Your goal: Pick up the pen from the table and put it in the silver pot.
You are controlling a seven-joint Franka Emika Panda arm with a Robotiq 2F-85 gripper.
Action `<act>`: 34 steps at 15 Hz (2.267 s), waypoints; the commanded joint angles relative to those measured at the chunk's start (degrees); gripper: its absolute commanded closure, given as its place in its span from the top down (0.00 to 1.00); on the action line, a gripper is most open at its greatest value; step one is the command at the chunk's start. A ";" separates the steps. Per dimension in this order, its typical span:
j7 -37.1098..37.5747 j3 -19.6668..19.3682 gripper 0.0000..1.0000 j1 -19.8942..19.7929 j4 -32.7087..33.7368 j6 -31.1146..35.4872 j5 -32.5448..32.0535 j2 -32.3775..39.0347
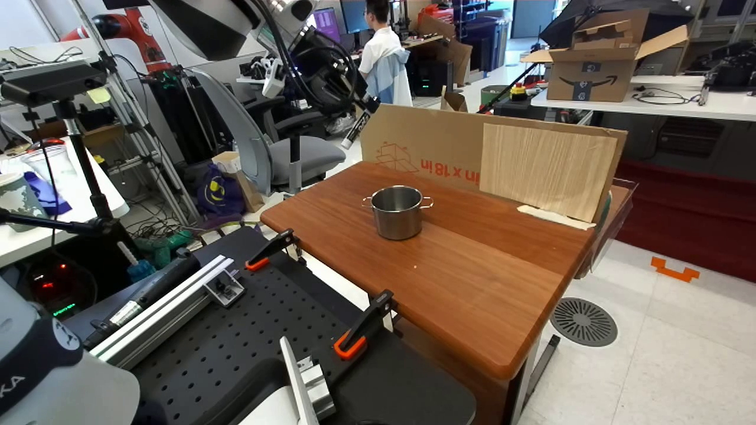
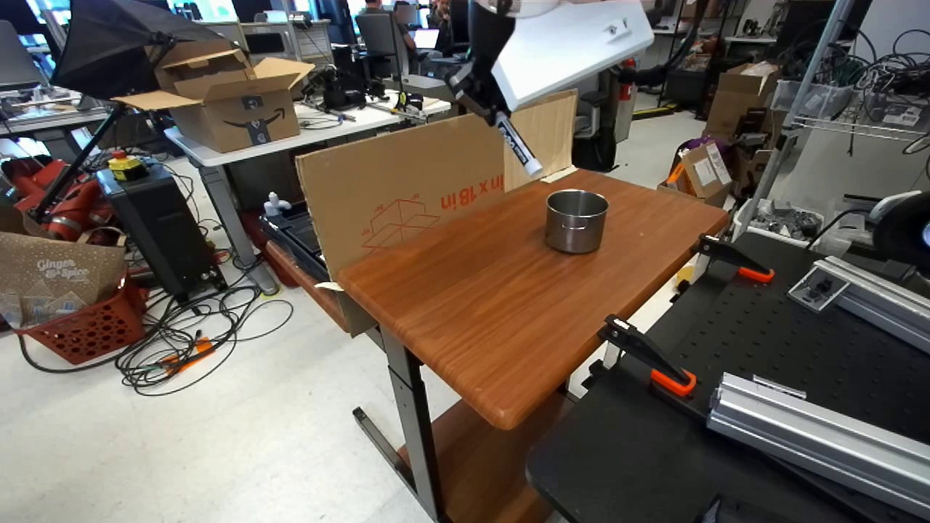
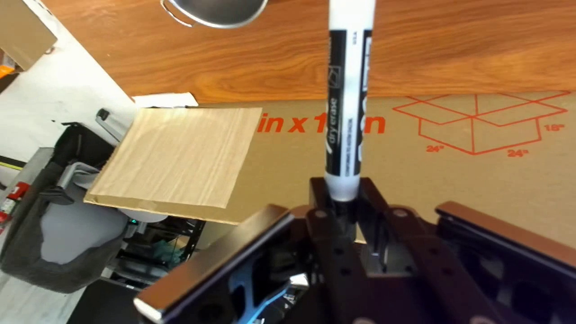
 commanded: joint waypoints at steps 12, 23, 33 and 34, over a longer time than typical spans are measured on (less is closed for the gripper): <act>13.60 10.25 0.05 -18.87 -9.68 -0.05 -12.28 -5.46; 17.60 9.45 0.05 -22.39 -5.55 0.05 -15.53 -0.22; 18.75 10.85 0.05 -22.05 2.91 0.49 -15.18 11.80; 19.13 10.91 0.05 -22.16 3.43 0.98 -15.47 12.83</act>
